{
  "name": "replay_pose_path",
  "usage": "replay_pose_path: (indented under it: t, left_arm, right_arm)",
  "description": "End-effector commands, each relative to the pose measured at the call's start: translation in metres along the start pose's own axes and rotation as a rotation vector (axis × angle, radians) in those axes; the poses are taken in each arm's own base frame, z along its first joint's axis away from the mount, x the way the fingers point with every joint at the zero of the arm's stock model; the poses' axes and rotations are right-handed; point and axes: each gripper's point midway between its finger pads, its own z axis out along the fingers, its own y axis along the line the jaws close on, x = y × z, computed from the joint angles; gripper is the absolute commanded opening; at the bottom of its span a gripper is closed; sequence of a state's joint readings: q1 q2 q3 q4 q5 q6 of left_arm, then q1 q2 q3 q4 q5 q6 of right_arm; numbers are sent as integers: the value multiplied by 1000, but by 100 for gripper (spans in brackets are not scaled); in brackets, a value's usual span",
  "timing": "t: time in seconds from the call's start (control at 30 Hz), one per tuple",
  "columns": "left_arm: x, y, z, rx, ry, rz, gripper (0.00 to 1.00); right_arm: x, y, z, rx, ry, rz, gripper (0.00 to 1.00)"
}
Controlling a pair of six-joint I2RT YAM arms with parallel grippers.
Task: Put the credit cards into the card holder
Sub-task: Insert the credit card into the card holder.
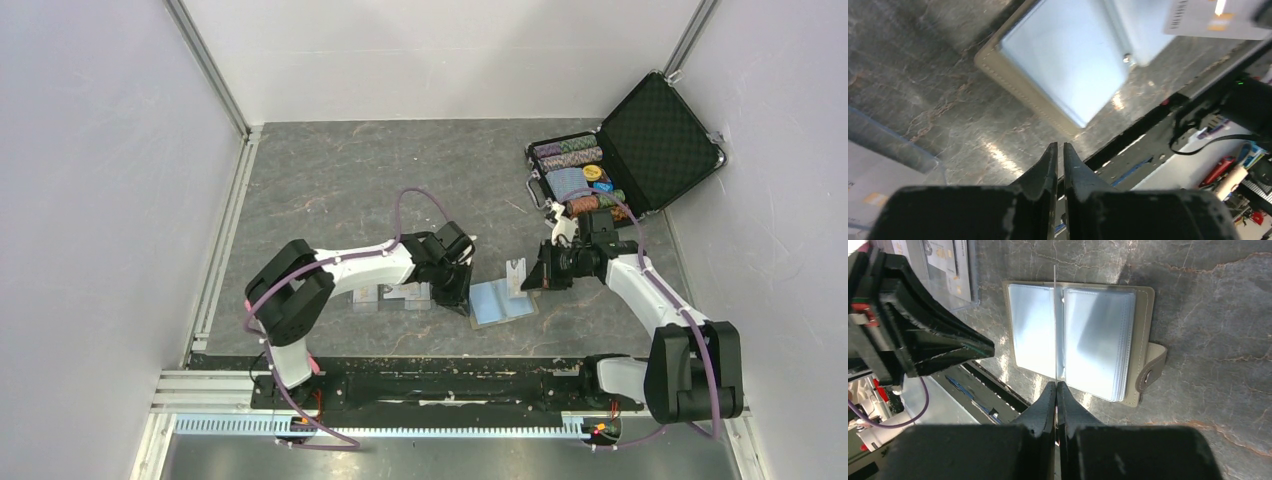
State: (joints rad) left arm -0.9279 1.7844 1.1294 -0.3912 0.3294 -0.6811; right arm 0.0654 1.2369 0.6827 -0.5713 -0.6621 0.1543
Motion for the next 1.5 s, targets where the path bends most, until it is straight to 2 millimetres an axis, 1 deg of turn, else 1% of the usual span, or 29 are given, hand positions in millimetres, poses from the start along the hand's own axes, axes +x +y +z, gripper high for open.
replay_pose_path:
  t: [0.0, 0.2, 0.27, 0.53, 0.67, 0.8, 0.93, 1.1, 1.27, 1.33, 1.47]
  left_arm:
    - [10, 24, 2, -133, 65, 78, 12]
    - [15, 39, 11, -206, 108, 89, 8]
    - [15, 41, 13, -216, 114, 94, 7]
    - [13, 41, 19, -216, 124, 101, 6]
    - [9, 38, 19, -208, 116, 104, 6]
    - [5, 35, 19, -211, 116, 113, 6]
    - [3, 35, 21, -217, 125, 118, 7]
    - [3, 37, 23, -227, 134, 121, 7]
    - [4, 39, 26, -239, 148, 123, 8]
    - [4, 40, 26, -244, 151, 125, 8]
    - [4, 42, 28, -253, 159, 125, 9]
  right_arm:
    - [10, 0, -3, -11, 21, -47, 0]
    - [27, 0, 5, -62, 80, -24, 0]
    - [28, 0, 7, -76, 89, -23, 0]
    - [28, 1, 16, -114, 120, -8, 0]
    - [34, 0, 20, -126, 144, 5, 0]
    - [38, 5, 23, -163, 154, 15, 0]
    - [48, 10, 27, -201, 186, 44, 0]
    - [54, 1, 30, -162, 210, 60, 0]
    - [51, -8, 32, -109, 215, 59, 0]
    - [44, -7, 32, -106, 199, 51, 0]
    - [22, -2, 28, -92, 145, 19, 0]
